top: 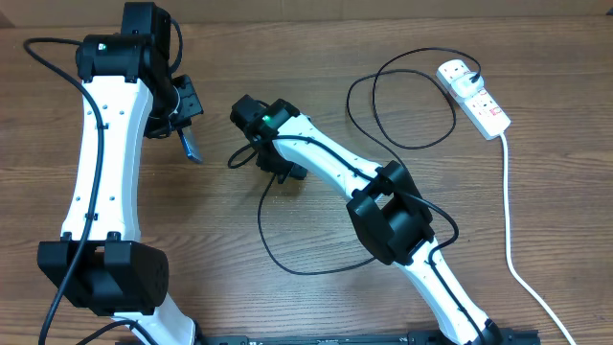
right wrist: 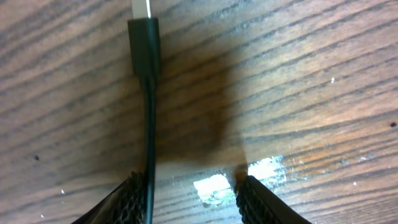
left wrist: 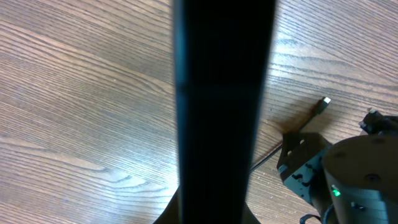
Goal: Plug charger to phone and switch on socket
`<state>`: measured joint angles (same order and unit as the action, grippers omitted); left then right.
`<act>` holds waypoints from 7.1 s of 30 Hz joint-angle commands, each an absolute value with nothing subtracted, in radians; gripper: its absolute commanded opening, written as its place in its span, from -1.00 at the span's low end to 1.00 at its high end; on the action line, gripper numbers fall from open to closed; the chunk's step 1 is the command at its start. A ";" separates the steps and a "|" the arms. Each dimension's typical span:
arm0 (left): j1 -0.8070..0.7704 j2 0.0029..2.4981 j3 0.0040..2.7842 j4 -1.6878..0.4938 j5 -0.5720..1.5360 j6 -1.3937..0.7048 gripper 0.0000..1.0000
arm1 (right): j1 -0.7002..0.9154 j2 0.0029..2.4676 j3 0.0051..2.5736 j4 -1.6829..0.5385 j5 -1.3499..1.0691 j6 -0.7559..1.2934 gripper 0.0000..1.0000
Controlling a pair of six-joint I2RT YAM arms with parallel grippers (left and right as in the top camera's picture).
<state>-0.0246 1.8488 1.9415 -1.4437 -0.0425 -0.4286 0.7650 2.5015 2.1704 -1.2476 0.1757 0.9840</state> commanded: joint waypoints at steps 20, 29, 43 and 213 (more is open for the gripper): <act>-0.019 1.846 1.951 -1.436 -0.059 -0.445 -0.92 | 0.641 2.546 2.159 -1.135 -0.022 0.868 -0.27; -0.019 1.846 1.951 -1.443 -0.059 -0.445 -0.91 | 0.691 2.546 2.159 -1.170 0.084 0.995 -0.27; -0.019 1.846 1.951 -1.443 -0.059 -0.442 -0.91 | 0.684 2.551 2.159 -1.163 0.139 0.987 -0.43; 0.180 1.846 1.951 -1.073 1.583 0.093 -0.92 | 0.711 1.908 2.176 -1.098 -0.567 0.231 -0.93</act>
<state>0.1978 1.8488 1.9415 -1.0733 1.5196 0.0624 0.7204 1.9476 2.1681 -1.1042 -0.5484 0.2470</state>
